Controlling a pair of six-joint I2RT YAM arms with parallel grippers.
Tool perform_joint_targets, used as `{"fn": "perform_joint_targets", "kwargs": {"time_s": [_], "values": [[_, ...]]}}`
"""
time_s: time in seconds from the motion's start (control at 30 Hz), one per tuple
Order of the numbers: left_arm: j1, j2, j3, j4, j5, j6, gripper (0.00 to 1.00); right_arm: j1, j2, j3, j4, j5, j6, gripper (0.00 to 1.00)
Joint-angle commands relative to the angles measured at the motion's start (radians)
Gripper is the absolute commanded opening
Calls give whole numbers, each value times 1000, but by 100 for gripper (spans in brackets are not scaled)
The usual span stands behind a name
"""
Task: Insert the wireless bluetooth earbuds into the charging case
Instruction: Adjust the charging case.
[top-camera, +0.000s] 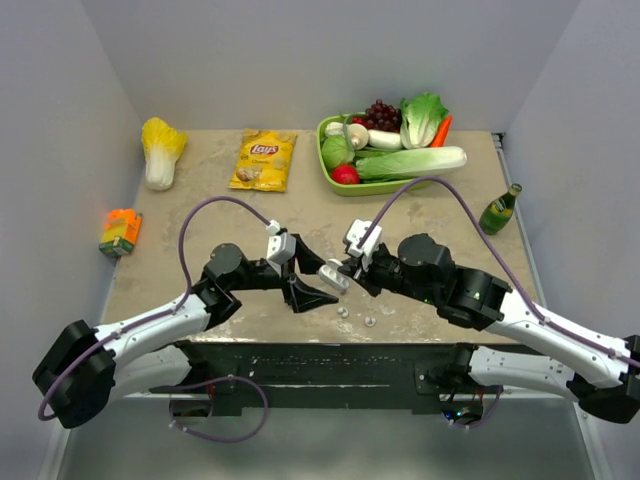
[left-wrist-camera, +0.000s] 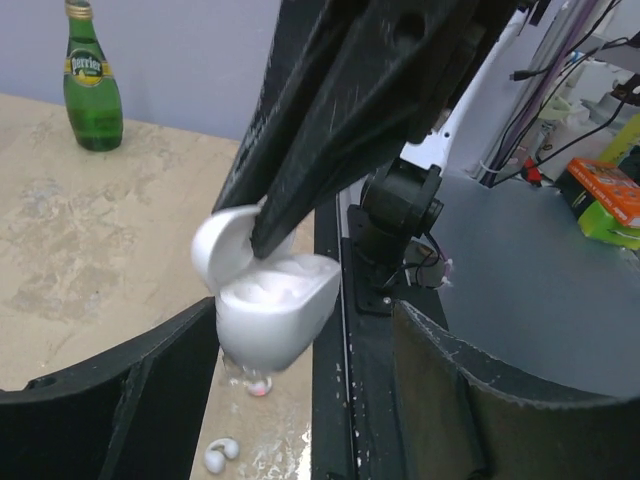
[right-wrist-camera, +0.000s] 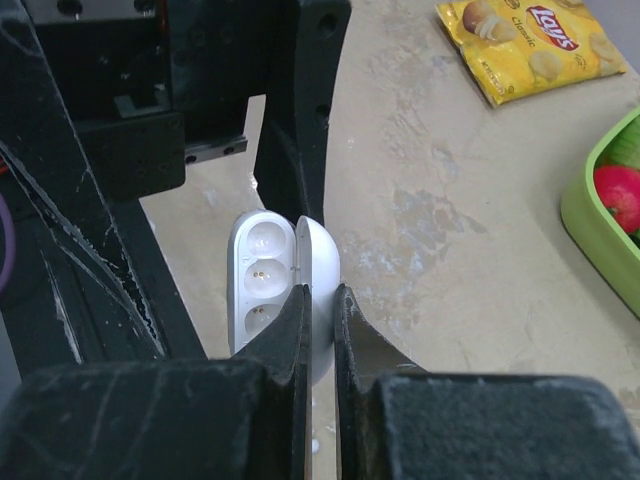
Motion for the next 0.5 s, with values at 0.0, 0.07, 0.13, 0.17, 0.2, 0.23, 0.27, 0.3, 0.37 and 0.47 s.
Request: {"fn": "perform_joint_targets", "kwargs": {"time_s": [0.0,0.07,0.13,0.17,0.2,0.23,0.27,0.3,0.37,0.47], "values": [[10,-33,83,-104,62,28,73,37,4,48,-19,81,-46,0],[10,-27,101,-143,61,42,73,45,23,57,-30,87,-50,0],[10,-19,106,-155,64,50,73,50,33,68,-36,89,-50,0],[10,-18,106,-155,64,51,73,51,36,68,-33,87,-50,0],[10,-15,103,-155,62,53,72,51,35,68,-30,84,-49,0],[10,-13,101,-157,61,56,71,51,33,68,-27,86,-49,0],[10,-12,97,-158,59,56,69,51,30,68,-25,86,-49,0],[11,-7,95,-160,55,58,69,51,30,66,-25,87,-49,0],[10,-3,95,-164,53,58,66,51,26,68,-22,84,-46,0],[10,10,97,-155,51,56,56,51,26,68,-21,78,-43,0]]}}
